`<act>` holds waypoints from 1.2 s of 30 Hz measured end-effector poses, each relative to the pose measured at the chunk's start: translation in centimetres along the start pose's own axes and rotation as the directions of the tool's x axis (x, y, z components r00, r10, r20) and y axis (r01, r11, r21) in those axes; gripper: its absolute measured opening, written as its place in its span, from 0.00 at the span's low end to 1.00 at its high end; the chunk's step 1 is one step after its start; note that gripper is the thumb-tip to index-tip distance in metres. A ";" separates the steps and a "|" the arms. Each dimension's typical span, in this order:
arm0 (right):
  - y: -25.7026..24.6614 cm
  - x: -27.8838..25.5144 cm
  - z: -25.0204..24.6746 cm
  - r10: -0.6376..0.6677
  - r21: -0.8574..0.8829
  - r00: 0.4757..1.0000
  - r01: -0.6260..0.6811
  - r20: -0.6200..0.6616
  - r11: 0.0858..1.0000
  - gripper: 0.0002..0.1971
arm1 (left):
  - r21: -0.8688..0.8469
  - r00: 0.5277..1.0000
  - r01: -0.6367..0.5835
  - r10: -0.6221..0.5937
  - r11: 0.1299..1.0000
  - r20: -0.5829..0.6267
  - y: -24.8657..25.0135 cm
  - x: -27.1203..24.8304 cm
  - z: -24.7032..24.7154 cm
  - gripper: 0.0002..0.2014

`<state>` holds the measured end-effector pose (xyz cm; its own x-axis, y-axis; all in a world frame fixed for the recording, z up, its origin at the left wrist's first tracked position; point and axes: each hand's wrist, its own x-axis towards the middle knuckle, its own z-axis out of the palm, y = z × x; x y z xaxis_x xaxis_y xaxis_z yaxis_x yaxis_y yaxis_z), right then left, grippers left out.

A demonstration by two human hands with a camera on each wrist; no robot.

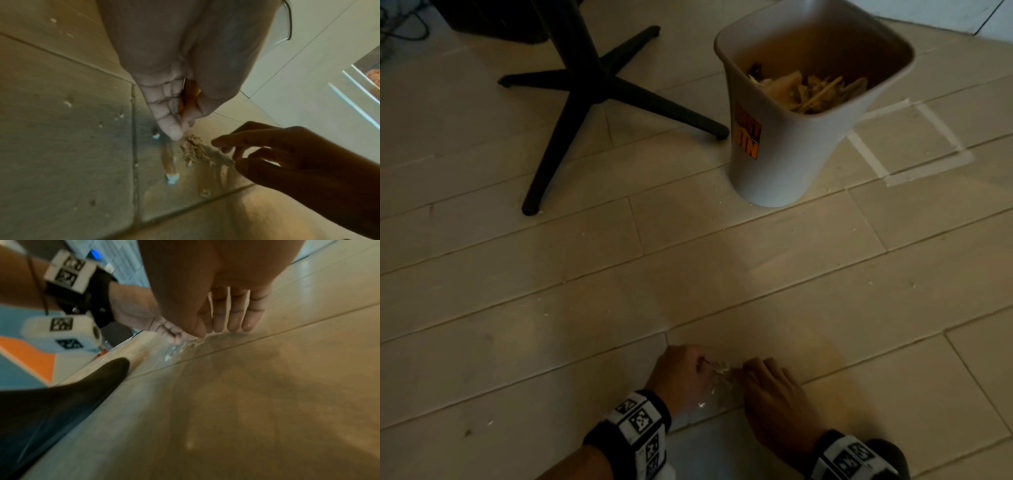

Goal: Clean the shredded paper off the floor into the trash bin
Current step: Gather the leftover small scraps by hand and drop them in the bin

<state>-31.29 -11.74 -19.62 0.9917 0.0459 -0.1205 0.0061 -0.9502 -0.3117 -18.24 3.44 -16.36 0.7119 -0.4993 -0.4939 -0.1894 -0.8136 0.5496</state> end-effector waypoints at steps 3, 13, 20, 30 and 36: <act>1.1 0.5 -0.6 0.054 0.049 0.998 -0.055 0.014 0.997 0.17 | 0.006 0.999 0.006 -0.006 1.000 -0.038 -0.3 0.7 -0.8 0.12; 1.5 1.8 -0.9 -0.011 0.143 0.995 -0.003 0.096 0.990 0.18 | 0.039 0.971 -0.117 0.106 0.992 0.213 -2.0 -0.3 -0.6 0.25; 2.3 2.9 -1.4 -0.010 0.186 0.986 -0.021 0.164 0.982 0.27 | 0.361 0.936 -0.245 0.123 0.900 0.328 -3.4 0.3 -1.2 0.44; 2.8 3.8 -1.9 0.091 0.239 0.950 -0.166 0.298 0.957 0.29 | 0.383 0.966 -0.188 0.100 0.904 0.238 -1.8 2.6 -1.5 0.40; 2.3 3.7 -2.2 0.092 0.264 0.949 -0.176 0.302 0.948 0.29 | 0.378 0.959 -0.189 0.088 0.906 0.268 -1.3 2.0 -0.6 0.37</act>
<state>-27.34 -14.44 -18.71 0.9027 0.0496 -0.4275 -0.2023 -0.8278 -0.5233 -16.13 3.67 -17.70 0.4847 -0.6306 -0.6061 -0.5616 -0.7556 0.3371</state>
